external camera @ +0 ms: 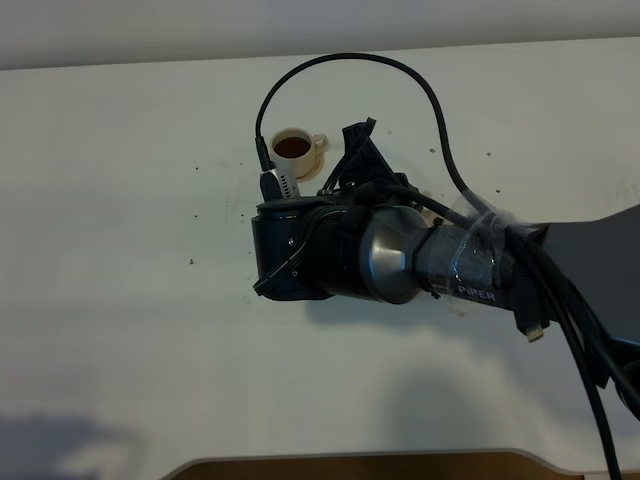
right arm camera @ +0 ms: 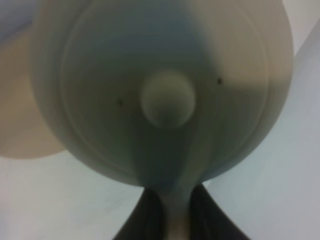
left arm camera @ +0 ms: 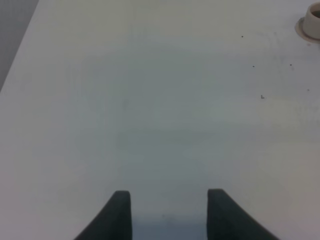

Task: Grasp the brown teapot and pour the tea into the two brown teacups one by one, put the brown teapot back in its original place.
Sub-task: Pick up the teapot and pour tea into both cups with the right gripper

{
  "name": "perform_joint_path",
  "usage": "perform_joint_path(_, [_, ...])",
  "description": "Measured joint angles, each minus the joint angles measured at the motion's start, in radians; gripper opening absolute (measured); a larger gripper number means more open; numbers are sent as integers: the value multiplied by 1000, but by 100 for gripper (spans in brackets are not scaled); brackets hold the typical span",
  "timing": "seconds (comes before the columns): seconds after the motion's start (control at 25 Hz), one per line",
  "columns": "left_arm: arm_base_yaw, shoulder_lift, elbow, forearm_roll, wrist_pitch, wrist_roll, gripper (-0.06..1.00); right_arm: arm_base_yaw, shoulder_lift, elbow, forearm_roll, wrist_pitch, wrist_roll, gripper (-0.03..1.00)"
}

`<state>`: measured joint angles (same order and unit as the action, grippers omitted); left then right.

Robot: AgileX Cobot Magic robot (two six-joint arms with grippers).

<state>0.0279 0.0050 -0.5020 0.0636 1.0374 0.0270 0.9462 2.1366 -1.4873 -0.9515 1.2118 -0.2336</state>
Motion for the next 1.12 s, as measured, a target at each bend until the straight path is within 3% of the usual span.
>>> perform_joint_path(1.12, [0,0,0,0,0,-1,37,13,20,0,-71,-2,-64,12])
